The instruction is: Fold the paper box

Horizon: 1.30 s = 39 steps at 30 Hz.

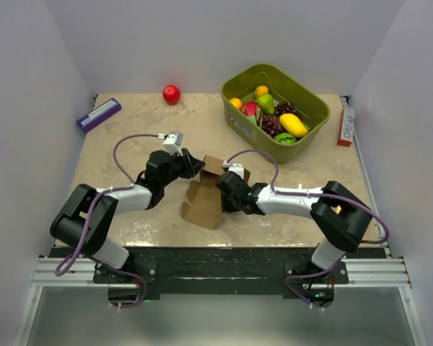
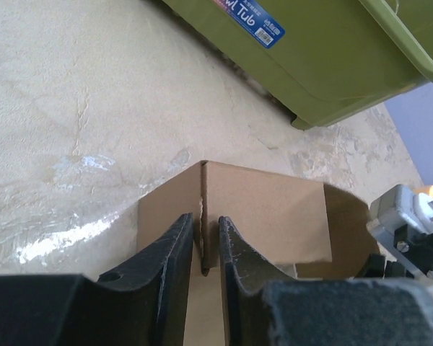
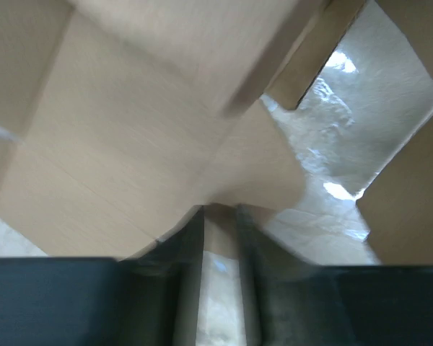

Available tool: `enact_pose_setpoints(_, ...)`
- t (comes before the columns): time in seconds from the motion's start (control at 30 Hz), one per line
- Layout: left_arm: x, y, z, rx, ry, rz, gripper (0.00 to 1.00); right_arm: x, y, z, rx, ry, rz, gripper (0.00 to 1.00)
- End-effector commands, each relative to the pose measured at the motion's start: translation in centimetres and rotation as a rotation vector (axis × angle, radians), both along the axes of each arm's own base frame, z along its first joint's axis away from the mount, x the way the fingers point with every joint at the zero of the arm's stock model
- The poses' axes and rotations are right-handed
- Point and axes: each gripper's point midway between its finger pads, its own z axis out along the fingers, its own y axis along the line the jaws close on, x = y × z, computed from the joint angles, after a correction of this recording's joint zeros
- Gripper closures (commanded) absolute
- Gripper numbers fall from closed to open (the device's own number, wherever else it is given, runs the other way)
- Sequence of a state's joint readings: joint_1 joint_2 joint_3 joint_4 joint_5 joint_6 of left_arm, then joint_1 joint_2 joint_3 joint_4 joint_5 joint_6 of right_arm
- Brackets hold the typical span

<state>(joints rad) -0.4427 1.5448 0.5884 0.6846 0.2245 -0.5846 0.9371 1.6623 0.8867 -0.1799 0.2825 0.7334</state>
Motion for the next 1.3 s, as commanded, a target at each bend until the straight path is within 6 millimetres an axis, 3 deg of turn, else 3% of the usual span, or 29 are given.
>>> enact_pose_setpoints(0.0, -1.0, 0.5, 1.0, -0.029, -0.025, 0.023, 0.75, 0.9, -0.1, 5.2, 0.016, -0.087, 0.002, 0.56)
enact_pose_setpoints(0.07, -1.3, 0.5, 1.5, -0.038, -0.041, 0.03, 0.75, 1.2, -0.2, 6.7, 0.019, -0.11, 0.001, 0.41)
enact_pose_setpoints(0.17, -1.3, 0.5, 2.5, -0.035, -0.067, 0.037, 0.68, 1.5, -1.0, 8.8, 0.003, -0.139, -0.016, 0.34)
enact_pose_setpoints(0.27, -1.2, 0.9, 3.5, -0.007, -0.093, 0.056, 0.5, 2.0, -2.5, 10.6, -0.04, -0.18, -0.049, 0.3)
enact_pose_setpoints(0.3, -1.3, 0.9, 3.5, 0.005, -0.092, 0.06, 0.41, 2.3, -3.2, 10.8, -0.057, -0.191, -0.065, 0.25)
enact_pose_setpoints(0.37, -1.2, 1.4, 4.5, 0.023, -0.126, 0.086, 0.36, 2.5, -4.0, 11.3, -0.061, -0.206, -0.069, 0.19)
enact_pose_setpoints(0.57, -1.9, 2.6, 6.4, 0.142, -0.216, 0.185, 0.28, 3.7, -7.3, 10.5, -0.081, -0.197, -0.132, 0.21)
enact_pose_setpoints(0.7, -4.4, 0.6, 7.1, 0.175, -0.265, 0.129, 0.32, 4.0, -8.1, 9.2, -0.087, -0.182, -0.149, 0.27)
enact_pose_setpoints(0.8, -6.6, -0.7, 5.2, 0.166, -0.24, 0.042, 0.39, 4.2, -8.0, 8.4, -0.076, -0.176, -0.15, 0.32)
enact_pose_setpoints(1.0, -11.1, -3.3, -0.6, 0.19, -0.16, -0.118, 0.51, 5.0, -8.3, 6.7, -0.126, -0.175, -0.173, 0.45)
enact_pose_setpoints(1.27, -13.6, -5.4, -6.0, 0.226, -0.058, -0.236, 0.6, 5.6, -7.7, 6.9, -0.129, -0.179, -0.162, 0.72)
